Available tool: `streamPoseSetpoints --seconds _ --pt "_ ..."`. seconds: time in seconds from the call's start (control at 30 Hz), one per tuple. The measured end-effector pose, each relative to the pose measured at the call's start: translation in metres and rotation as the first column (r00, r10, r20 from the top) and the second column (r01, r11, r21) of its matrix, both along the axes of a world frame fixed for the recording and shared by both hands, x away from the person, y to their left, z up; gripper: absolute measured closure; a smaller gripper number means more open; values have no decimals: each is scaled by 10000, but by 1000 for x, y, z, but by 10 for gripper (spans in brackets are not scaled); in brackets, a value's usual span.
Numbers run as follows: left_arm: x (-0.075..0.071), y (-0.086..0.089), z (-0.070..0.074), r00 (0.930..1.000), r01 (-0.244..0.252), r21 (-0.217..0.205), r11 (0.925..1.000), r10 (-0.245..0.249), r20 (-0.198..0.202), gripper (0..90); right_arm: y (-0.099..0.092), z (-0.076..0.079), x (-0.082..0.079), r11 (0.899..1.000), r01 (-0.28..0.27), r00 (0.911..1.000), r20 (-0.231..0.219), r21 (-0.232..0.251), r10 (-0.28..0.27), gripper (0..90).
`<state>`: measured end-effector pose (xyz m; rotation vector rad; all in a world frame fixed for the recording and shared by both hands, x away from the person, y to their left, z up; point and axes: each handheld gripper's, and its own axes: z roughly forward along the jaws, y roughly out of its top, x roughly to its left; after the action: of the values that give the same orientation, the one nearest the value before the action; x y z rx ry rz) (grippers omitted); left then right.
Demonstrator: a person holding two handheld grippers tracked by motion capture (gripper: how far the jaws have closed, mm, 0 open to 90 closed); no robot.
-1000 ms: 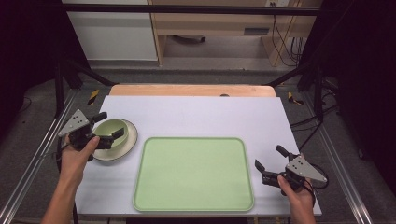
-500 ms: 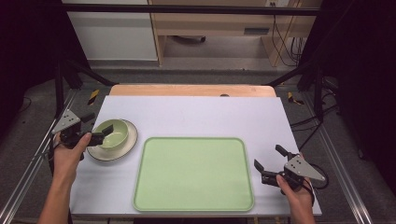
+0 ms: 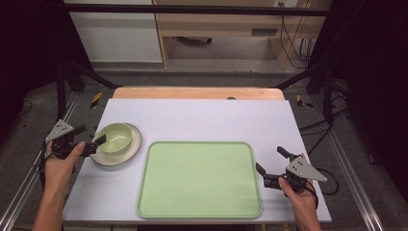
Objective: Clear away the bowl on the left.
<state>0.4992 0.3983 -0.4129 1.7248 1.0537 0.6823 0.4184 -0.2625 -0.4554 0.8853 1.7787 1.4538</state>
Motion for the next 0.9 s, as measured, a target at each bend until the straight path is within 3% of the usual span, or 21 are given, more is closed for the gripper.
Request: streamPoseSetpoints --seconds 0.1,0.4,0.5,0.57,0.7,0.8,0.9 --pt "1 1 0 9999 -77 -229 9997 74 -114 63 0 1 -1 10000 22 10000 16 7 -22 44" --pt "8 -4 -9 9997 60 -242 9997 -65 -226 91 0 0 -4 10000 6 10000 11 -91 -6 44" --pt "14 -6 -15 9980 -212 421 9989 237 -580 94 -3 0 -7 9999 124 9999 -15 -80 -124 44" --pt "16 -6 -16 9965 -394 285 9988 414 -726 118 -4 0 -9 9998 180 9998 -63 -75 -181 44" --pt "21 -7 -17 9912 -621 -278 9977 584 -1191 221 -4 0 -13 9997 209 9998 -21 -108 -209 44" --pt "25 -8 -18 9847 -757 152 9970 772 -1561 262 -4 -1 -14 9997 226 9997 -11 -135 -226 44" --pt "30 -7 -23 9743 -1030 173 9945 1044 -1998 349 -6 -1 -18 9995 254 9997 -70 -187 -255 44"
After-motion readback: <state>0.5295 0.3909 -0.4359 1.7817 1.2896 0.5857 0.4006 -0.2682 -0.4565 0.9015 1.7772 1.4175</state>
